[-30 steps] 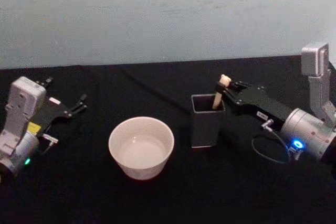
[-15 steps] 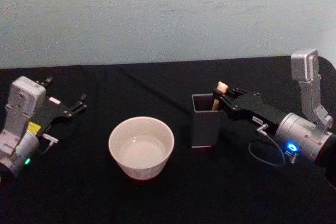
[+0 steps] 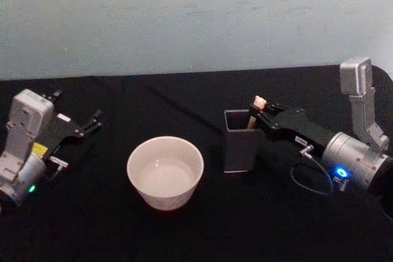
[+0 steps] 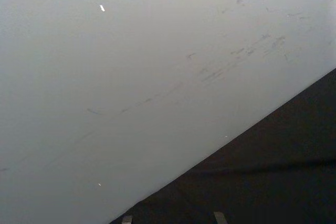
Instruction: Pick up the stirring spoon with one hand, stir inside the cup, then place it back in its original position.
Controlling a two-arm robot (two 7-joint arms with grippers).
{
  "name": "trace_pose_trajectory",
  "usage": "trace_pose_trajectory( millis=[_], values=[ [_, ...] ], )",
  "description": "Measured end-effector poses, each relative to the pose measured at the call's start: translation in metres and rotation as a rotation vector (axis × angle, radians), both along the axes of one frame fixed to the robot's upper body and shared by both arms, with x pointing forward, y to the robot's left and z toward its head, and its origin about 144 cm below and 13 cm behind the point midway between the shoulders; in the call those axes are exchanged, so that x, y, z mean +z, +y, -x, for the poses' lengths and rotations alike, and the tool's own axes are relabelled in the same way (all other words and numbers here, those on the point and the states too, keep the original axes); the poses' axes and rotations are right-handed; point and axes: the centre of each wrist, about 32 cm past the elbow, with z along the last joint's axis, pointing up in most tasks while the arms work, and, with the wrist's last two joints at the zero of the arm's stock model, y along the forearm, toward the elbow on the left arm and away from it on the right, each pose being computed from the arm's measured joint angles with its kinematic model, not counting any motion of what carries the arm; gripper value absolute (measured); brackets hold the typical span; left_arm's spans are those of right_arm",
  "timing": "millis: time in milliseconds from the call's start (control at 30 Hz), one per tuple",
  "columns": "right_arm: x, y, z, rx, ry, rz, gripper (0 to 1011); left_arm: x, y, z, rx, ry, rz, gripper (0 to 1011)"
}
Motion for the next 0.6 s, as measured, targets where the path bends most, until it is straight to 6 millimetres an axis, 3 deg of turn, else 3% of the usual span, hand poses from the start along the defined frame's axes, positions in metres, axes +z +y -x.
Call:
trace_pose_trajectory(
  millis=[200, 600],
  values=[
    [-0.0001, -0.0002, 0.0002, 0.0, 0.003, 0.001, 225, 0.0, 0.0, 0.0, 0.0, 0.0, 0.0, 1001],
    [0.0001, -0.0002, 0.0002, 0.0, 0.002, 0.001, 621, 0.0, 0.0, 0.0, 0.0, 0.0, 0.0, 1001]
  ],
)
